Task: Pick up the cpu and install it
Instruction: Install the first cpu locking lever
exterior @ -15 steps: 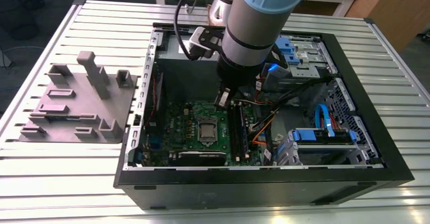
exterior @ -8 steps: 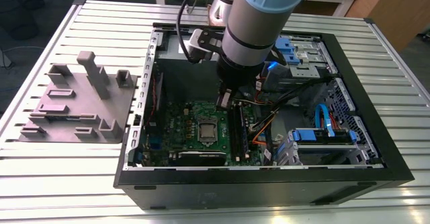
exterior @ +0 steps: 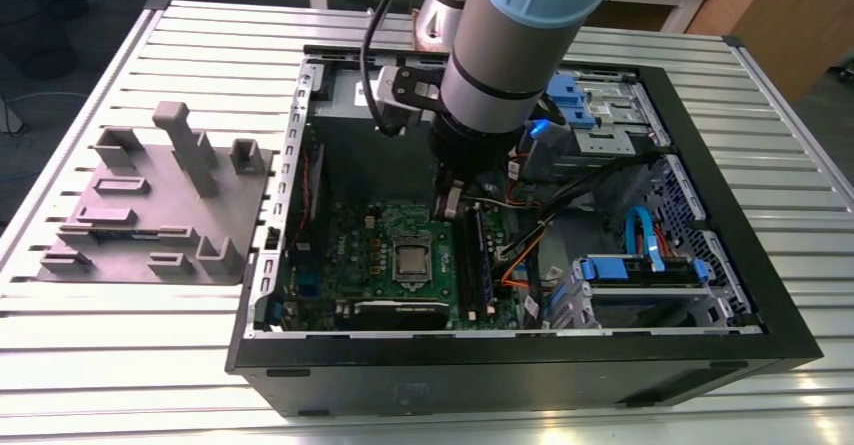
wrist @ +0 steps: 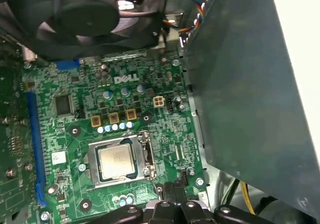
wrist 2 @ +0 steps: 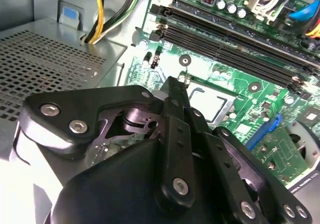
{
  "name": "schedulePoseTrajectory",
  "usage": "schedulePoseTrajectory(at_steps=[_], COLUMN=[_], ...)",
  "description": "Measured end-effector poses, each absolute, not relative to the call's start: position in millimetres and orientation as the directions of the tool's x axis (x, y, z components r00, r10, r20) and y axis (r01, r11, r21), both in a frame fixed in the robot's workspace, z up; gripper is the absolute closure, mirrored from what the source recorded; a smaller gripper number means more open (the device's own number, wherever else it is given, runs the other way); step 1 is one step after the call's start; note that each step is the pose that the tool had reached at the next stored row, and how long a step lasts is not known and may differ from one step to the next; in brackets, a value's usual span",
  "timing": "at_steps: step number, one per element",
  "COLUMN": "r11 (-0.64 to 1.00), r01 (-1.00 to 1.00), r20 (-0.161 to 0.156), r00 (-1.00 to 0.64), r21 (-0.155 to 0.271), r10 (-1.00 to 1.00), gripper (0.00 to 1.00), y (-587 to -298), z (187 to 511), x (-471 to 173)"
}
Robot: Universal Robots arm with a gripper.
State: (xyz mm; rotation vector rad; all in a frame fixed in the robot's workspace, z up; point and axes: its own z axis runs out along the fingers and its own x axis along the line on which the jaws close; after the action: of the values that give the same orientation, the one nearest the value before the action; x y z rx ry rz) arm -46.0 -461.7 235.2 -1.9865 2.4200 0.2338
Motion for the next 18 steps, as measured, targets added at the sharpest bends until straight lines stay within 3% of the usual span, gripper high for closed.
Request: schedulePoseTrajectory(at_steps=[15, 17, 18], r11=[0.094, 0.091, 0.082], r01=[-0.991, -0.991, -0.992], r20=[-0.096, -0.084, -0.050], r00=[-0.103, -0.099, -0.087], r21=[0.097, 0.096, 0.093], r10=[-0.990, -0.992, -0.995], gripper=[0.89, 0.89, 0.89], y=[-465.5, -465.6, -465.9], z=[238.3, 238.6, 238.5], x=[-47.4, -47.7, -48.4])
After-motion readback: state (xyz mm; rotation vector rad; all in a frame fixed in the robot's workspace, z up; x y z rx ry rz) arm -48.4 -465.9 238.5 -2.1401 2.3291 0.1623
